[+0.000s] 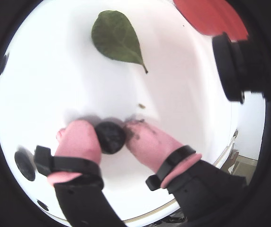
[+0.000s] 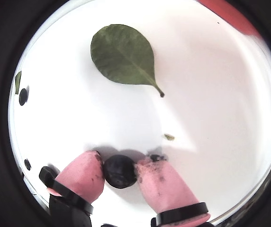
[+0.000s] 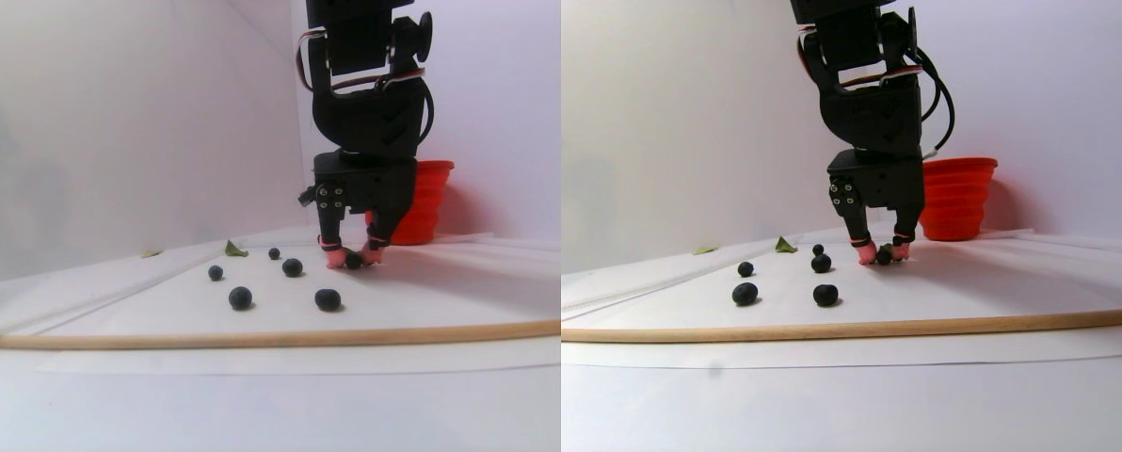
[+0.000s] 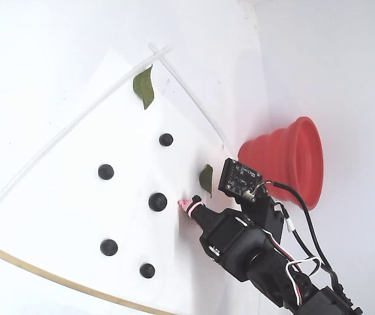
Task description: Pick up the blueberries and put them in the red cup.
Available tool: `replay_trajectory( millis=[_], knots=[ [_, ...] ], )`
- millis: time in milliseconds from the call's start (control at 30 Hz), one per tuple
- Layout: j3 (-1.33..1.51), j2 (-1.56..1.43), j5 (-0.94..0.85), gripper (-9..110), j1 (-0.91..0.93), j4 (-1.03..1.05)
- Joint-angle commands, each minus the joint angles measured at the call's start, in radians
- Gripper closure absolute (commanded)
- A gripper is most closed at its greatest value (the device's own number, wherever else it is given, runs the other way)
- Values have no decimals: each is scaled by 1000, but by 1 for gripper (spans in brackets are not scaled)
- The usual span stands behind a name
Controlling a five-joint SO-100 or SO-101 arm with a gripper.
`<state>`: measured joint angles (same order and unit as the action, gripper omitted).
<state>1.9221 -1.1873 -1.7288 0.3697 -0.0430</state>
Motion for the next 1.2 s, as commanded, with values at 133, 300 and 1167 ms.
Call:
replay_trajectory(
  millis=[133, 300, 1167],
  knots=[
    [-20, -46, -3, 90, 8, -12],
    [-20, -83, -14, 90, 9, 2],
    [-81, -290, -35, 90, 34, 153]
  ],
)
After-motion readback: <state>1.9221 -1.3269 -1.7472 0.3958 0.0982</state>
